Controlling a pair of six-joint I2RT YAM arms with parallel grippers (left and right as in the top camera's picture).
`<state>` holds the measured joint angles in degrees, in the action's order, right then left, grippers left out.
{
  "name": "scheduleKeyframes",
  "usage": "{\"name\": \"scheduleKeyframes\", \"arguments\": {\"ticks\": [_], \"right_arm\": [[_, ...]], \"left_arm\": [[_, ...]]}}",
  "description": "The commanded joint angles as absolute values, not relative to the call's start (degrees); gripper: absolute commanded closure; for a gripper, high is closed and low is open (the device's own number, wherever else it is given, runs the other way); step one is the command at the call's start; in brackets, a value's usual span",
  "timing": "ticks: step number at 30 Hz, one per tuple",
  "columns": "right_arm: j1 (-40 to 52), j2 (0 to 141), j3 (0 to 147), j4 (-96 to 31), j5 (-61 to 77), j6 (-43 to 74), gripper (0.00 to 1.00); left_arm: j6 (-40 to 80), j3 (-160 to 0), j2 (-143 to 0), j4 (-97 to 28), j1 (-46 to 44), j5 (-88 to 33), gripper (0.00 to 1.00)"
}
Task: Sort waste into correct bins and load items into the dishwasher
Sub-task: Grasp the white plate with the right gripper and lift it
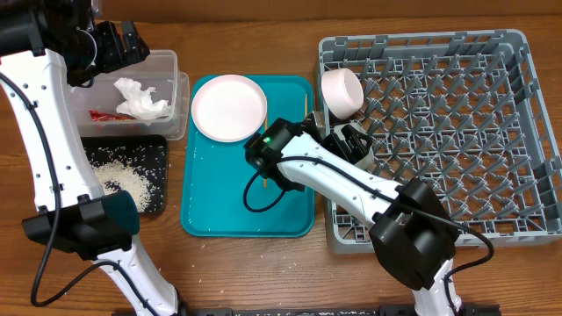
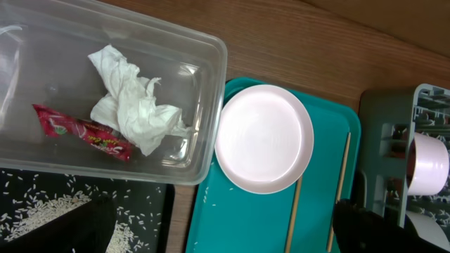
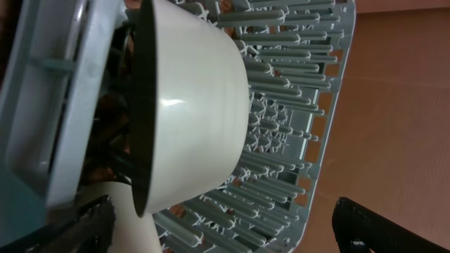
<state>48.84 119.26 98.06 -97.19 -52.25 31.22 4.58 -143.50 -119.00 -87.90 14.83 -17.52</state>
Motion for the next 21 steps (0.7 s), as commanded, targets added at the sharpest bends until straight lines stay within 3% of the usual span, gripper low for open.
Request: {"name": "scheduleKeyframes", "arguments": {"ticks": [1, 7, 11, 14, 17, 21], "right_arm": [[49.10, 119.59, 103.11, -96.79, -52.62, 31.55, 0.00], [47.79, 119.59, 118.04, -92.53, -48.56, 31.70, 0.00], [47.51, 119.59, 122.91, -78.85, -32.16, 31.73, 0.00], [46.74, 119.68, 120.57, -66.17, -22.61, 31.73, 0.14], [44.14, 120.18, 116.60, -53.41, -11.40, 31.75, 0.15], [41.08, 122.23, 112.81, -46.15, -0.95, 36.29, 0.21]], "left_arm": [[5.34, -143.28, -118.43, -87.81, 14.72, -17.39, 0.00], [5.34, -143.28, -118.43, -87.81, 14.72, -17.39, 0.00], [5.34, -143.28, -118.43, -87.81, 14.70, -17.39, 0.00], [5.34, -143.28, -118.43, -87.81, 14.72, -17.39, 0.00], [5.34, -143.28, -118.43, -87.81, 14.70, -17.39, 0.00], [5.34, -143.28, -118.43, -87.81, 14.70, -17.39, 0.00]]}}
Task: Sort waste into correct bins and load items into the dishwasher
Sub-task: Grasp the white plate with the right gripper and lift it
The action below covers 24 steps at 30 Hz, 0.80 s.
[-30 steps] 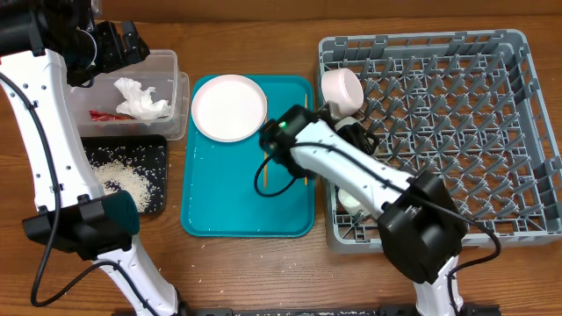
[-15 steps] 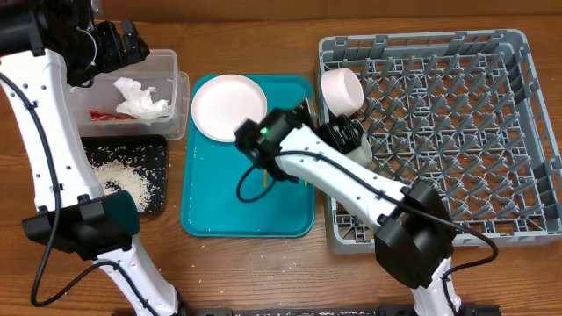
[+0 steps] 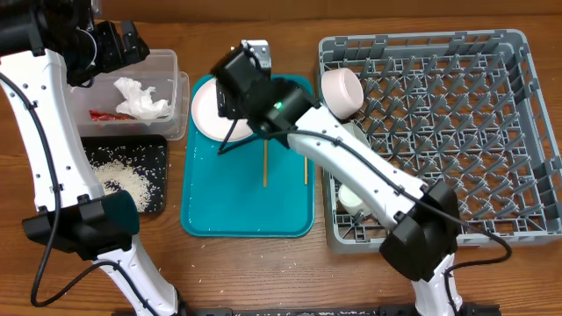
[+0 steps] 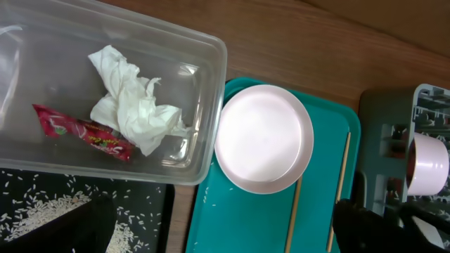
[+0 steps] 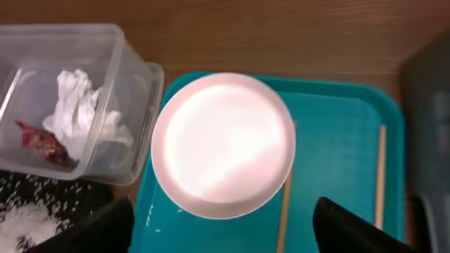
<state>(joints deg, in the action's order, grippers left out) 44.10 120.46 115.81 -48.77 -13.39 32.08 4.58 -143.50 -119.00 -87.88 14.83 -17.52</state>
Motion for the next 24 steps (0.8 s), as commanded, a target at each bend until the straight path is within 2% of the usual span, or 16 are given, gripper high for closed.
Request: {"name": "scheduleKeyframes", "arguments": {"ticks": [1, 5, 13, 24], "right_arm": [[40.64, 122.78, 112.38, -45.87, -0.23, 37.52, 0.23], [40.12, 126.28, 110.37, -45.45, 0.38, 44.31, 0.44], [41.12, 132.97, 110.28, -44.25, 0.36, 48.27, 0.67], [41.12, 136.38, 110.19, -44.56, 0.10, 48.27, 0.69]], "left_arm": [[5.34, -143.28, -118.43, -87.81, 14.72, -17.39, 0.00], [5.34, -143.28, -118.43, -87.81, 14.72, -17.39, 0.00], [5.34, -143.28, -118.43, -87.81, 14.72, -17.39, 0.00], [5.34, -143.28, -118.43, -87.81, 14.72, -17.39, 0.00]]}}
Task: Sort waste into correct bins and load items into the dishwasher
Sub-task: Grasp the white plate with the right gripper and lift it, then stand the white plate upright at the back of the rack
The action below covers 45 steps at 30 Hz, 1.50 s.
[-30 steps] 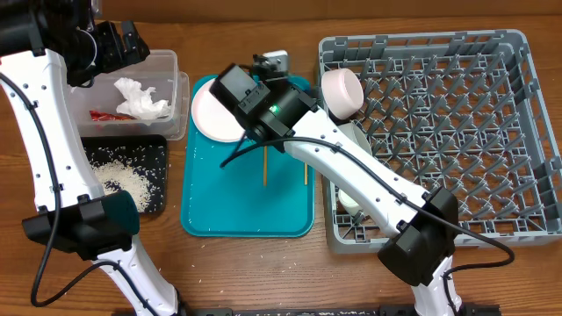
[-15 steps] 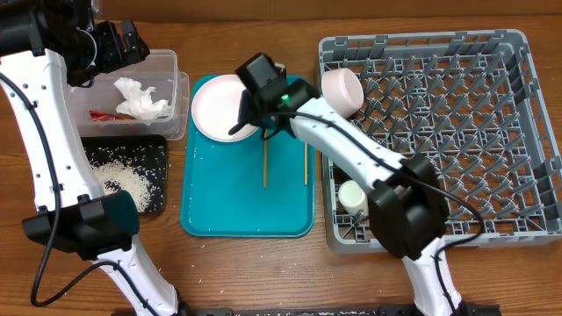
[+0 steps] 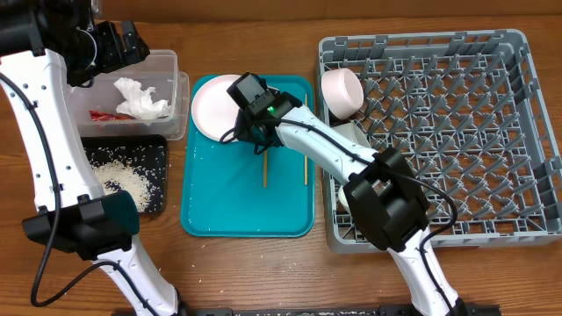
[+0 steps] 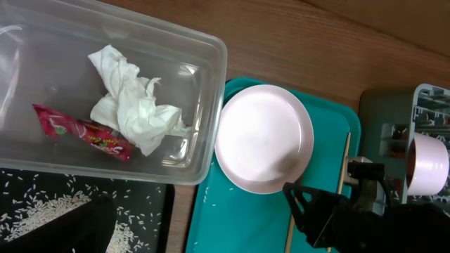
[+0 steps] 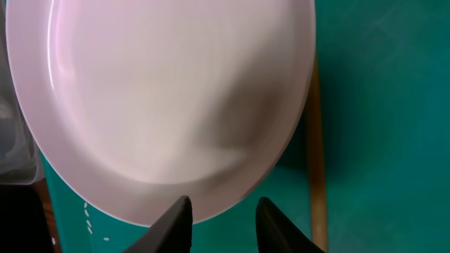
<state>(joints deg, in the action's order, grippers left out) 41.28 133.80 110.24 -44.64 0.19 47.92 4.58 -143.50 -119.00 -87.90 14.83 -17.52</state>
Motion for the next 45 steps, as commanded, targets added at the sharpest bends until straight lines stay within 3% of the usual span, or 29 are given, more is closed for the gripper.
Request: {"name": "scheduleKeyframes", "arguments": {"ticks": [1, 4, 15, 25, 36, 45], "right_arm": [[41.08, 136.53, 110.19, -44.60, 0.12, 48.27, 0.69], [41.06, 136.81, 110.19, -44.58, 0.05, 48.25, 0.69], [41.06, 136.81, 110.19, -47.57, -2.90, 46.15, 0.96], [39.09, 134.85, 112.79, -51.99, -1.91, 38.59, 0.96], [32.47, 117.99, 124.27, -60.14, -2.98, 22.04, 0.96], [26.59, 108.75, 124.25, -67.79, -45.43, 19.44, 0.96]], "left_arm": [[5.37, -143.28, -118.43, -87.81, 14.72, -17.39, 0.00], [5.34, -143.28, -118.43, -87.81, 14.72, -17.39, 0.00], [5.34, -143.28, -118.43, -87.81, 14.72, -17.39, 0.00], [5.34, -143.28, -118.43, -87.81, 14.72, -17.39, 0.00], [5.34, -143.28, -118.43, -87.81, 14.70, -17.39, 0.00], [5.34, -143.28, -118.43, -87.81, 14.70, -17.39, 0.00]]}}
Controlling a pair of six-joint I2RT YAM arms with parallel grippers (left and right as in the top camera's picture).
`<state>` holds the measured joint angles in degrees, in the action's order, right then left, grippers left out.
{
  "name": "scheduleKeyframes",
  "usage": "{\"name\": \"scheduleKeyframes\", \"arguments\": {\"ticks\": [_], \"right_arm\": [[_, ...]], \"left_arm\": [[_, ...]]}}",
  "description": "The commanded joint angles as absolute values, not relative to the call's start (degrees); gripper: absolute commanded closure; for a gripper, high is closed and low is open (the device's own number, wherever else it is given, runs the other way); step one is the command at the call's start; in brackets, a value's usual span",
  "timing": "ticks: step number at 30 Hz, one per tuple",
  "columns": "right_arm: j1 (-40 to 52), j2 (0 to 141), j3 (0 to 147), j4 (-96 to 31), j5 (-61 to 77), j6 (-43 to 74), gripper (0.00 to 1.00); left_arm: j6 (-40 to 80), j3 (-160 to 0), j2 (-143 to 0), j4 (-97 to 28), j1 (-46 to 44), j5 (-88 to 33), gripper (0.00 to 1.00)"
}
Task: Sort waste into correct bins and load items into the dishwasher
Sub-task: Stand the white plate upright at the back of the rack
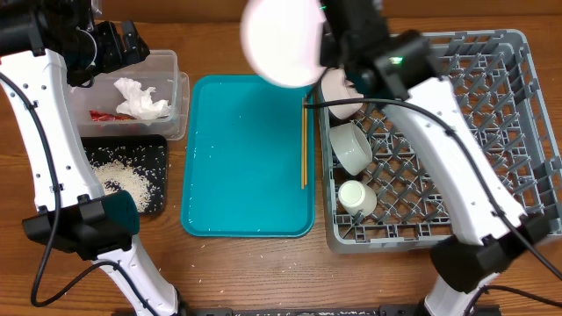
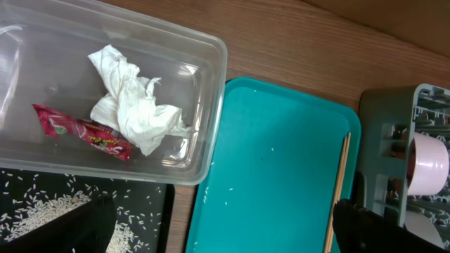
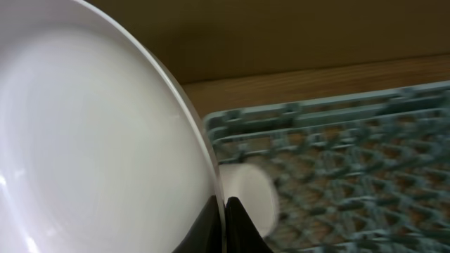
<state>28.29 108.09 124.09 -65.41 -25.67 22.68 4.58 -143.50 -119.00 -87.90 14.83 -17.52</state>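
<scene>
My right gripper (image 3: 225, 219) is shut on the rim of the white plate (image 1: 279, 42), which it holds tilted high above the tray's far right corner, by the left end of the grey dish rack (image 1: 492, 53). In the right wrist view the plate (image 3: 105, 140) fills the left half, with the rack (image 3: 337, 140) behind it. The teal tray (image 1: 237, 175) carries one wooden chopstick (image 1: 304, 145) along its right side. My left gripper (image 2: 225, 232) hangs open and empty over the clear waste bin (image 2: 204, 63).
The clear bin holds a crumpled tissue (image 2: 137, 98) and a red wrapper (image 2: 81, 130). A black tray with rice (image 1: 123, 175) lies in front of it. In the rack's left part are a pink cup (image 1: 341, 89), a pale bowl (image 1: 351, 147) and a small cup (image 1: 356, 197).
The plate has left the tray and is now held high in my shut right gripper near the rack. Only one chopstick shows on the tray where two lay. The left arm has not moved.
My right gripper was first low by the rack's left edge beside a bowl, with the plate on the tray. Then it hung open above the plate, then its fingers stood at the plate's rim. Now it holds the plate aloft near the rack.
</scene>
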Motion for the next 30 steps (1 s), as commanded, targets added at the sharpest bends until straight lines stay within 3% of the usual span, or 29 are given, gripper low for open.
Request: {"name": "scheduleKeyframes", "arguments": {"ticks": [1, 7, 19, 30], "right_arm": [[25.96, 109.01, 124.03, -69.30, -50.09, 17.28, 0.96], [22.41, 111.66, 123.90, -74.04, -59.57, 8.75, 0.96], [18.26, 122.15, 123.76, -70.50, -67.72, 4.47, 0.96], [19.14, 123.81, 123.72, -70.02, -58.70, 4.47, 0.96]], "left_arm": [[5.34, -143.28, -118.43, -87.81, 14.70, -17.39, 0.00], [5.34, -143.28, -118.43, -87.81, 14.72, -17.39, 0.00], [5.34, -143.28, -118.43, -87.81, 14.70, -17.39, 0.00], [5.34, -143.28, -118.43, -87.81, 14.70, -17.39, 0.00]]}}
